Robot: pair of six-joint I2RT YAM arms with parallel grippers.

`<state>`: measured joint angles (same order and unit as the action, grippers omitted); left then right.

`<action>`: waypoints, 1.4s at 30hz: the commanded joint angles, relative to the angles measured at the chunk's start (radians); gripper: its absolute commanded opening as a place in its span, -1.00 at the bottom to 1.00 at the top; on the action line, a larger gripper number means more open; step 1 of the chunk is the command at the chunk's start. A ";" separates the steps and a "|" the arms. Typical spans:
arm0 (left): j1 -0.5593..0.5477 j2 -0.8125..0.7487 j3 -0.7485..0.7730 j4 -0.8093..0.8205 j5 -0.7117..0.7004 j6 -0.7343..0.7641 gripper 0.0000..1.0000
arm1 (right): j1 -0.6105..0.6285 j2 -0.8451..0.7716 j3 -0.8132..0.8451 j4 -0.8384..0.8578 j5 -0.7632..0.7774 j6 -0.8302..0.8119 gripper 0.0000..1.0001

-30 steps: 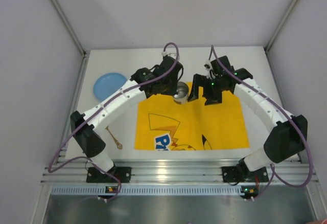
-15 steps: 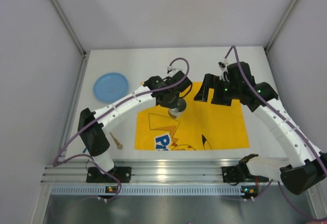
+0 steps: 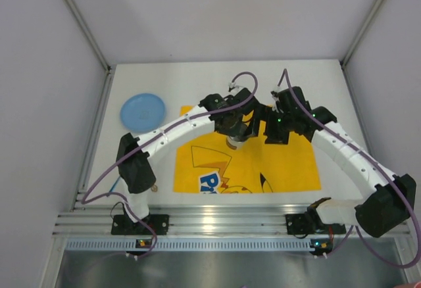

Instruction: Set the dinner table for one person

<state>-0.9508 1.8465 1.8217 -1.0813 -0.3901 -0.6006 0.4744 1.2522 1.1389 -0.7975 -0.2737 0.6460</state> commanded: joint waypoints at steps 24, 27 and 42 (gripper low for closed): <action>-0.045 0.008 0.117 0.046 -0.036 0.007 0.96 | 0.013 0.200 0.100 0.006 0.146 -0.101 -1.00; 0.007 -0.009 0.099 0.008 -0.095 -0.008 0.96 | -0.022 0.249 0.178 -0.045 0.189 -0.170 -1.00; 0.734 -0.340 -0.394 0.307 0.243 0.067 0.97 | -0.313 0.607 0.491 -0.242 0.479 -0.286 -1.00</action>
<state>-0.2764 1.5566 1.4605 -0.7681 -0.2115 -0.5789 0.1825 1.8191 1.5627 -0.9382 0.0868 0.3840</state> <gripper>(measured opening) 0.983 0.125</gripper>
